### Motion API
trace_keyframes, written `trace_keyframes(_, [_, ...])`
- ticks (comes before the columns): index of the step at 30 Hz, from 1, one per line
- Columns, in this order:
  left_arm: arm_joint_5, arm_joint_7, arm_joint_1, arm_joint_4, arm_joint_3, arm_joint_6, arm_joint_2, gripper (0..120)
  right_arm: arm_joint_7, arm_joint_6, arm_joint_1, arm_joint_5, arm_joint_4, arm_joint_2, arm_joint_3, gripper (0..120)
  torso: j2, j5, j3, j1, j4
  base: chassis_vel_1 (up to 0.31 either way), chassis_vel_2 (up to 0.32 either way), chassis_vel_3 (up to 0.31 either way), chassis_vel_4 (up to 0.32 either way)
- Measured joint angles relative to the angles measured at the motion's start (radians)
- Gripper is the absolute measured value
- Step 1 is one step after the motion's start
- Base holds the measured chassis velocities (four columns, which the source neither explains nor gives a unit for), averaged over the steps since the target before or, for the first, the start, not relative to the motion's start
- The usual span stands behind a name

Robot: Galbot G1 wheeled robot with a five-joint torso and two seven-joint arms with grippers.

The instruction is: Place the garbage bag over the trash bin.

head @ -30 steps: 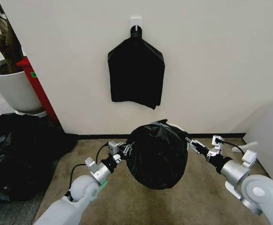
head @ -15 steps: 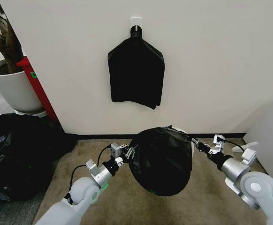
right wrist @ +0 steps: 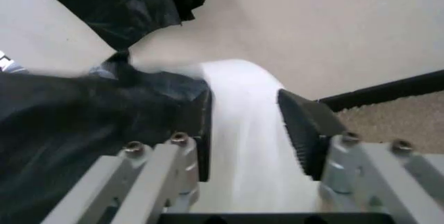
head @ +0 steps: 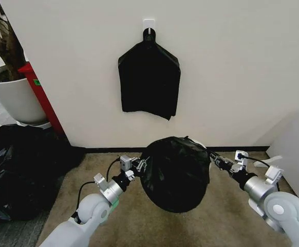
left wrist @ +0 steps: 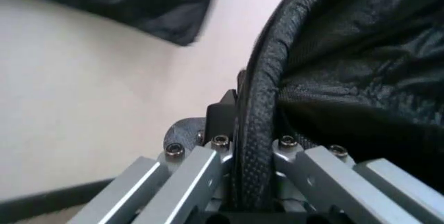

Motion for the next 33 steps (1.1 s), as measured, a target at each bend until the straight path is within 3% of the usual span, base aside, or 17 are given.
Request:
trace_keyframes(3, [-0.048, -0.065, -0.005, 0.013, -0.004, 0.015, -0.01, 2, -0.003, 0.007, -0.014, 0.0, 0.01, -0.005, 0.011, 51, 0.0, -0.0002, 0.0, 0.0, 0.0001, 0.0, 0.0, 0.0, 0.0])
trace_keyframes(9, [-0.101, -0.098, -0.007, 0.026, -0.011, 0.037, -0.015, 2, -0.002, 0.024, -0.024, -0.001, 0.021, -0.007, 0.026, 71, 0.0, 0.0002, 0.0, 0.0, 0.0001, 0.0, 0.0, 0.0, 0.0])
trace_keyframes(14, [-0.086, -0.27, -0.017, 0.039, 0.002, 0.104, -0.039, 2, 0.079, 0.028, -0.001, -0.013, 0.124, -0.011, 0.073, 90, 0.0, -0.0001, 0.0, 0.0, 0.0, 0.0, 0.0, 0.0, 0.0])
trace_keyframes(17, [-0.017, -0.398, -0.01, 0.025, 0.014, 0.159, -0.054, 2, 0.123, 0.025, 0.025, -0.152, 0.249, -0.003, -0.008, 98, 0.0, -0.0003, 0.0, 0.0, 0.0002, 0.0, 0.0, 0.0, 0.0])
trace_keyframes(21, [0.051, -0.509, -0.009, 0.009, 0.027, 0.19, -0.06, 2, 0.114, -0.008, 0.047, -0.335, 0.302, 0.017, -0.13, 98, 0.0, 0.0, 0.0, 0.0, 0.0002, 0.0, 0.0, 0.0, 0.0])
trace_keyframes(24, [0.089, -0.583, -0.025, 0.002, 0.045, 0.204, -0.065, 2, 0.128, -0.045, 0.086, -0.436, 0.291, 0.019, -0.292, 87, 0.0, 0.0, 0.0, 0.0, 0.0002, 0.0, 0.0, 0.0, 0.0])
trace_keyframes(27, [0.101, -0.597, -0.031, 0.0, 0.051, 0.205, -0.07, 2, 0.133, -0.051, 0.114, -0.455, 0.261, 0.024, -0.346, 82, 0.0, -0.0002, 0.0, 0.0, 0.0002, 0.0, 0.0, 0.0, 0.0])
trace_keyframes(29, [0.12, -0.616, -0.04, -0.003, 0.062, 0.205, -0.08, 2, 0.162, -0.056, 0.187, -0.472, 0.182, 0.047, -0.455, 71, 0.0, 0.0001, 0.0, 0.0, -0.0001, 0.0, 0.0, 0.0, 0.0])
trace_keyframes(33, [0.156, -0.613, -0.042, -0.002, 0.069, 0.198, -0.091, 2, 0.382, -0.121, 0.32, -0.419, 0.103, 0.106, -0.582, 55, 0.0, -0.0001, 0.0, 0.0, 0.0003, 0.0, 0.0, 0.0, 0.0])
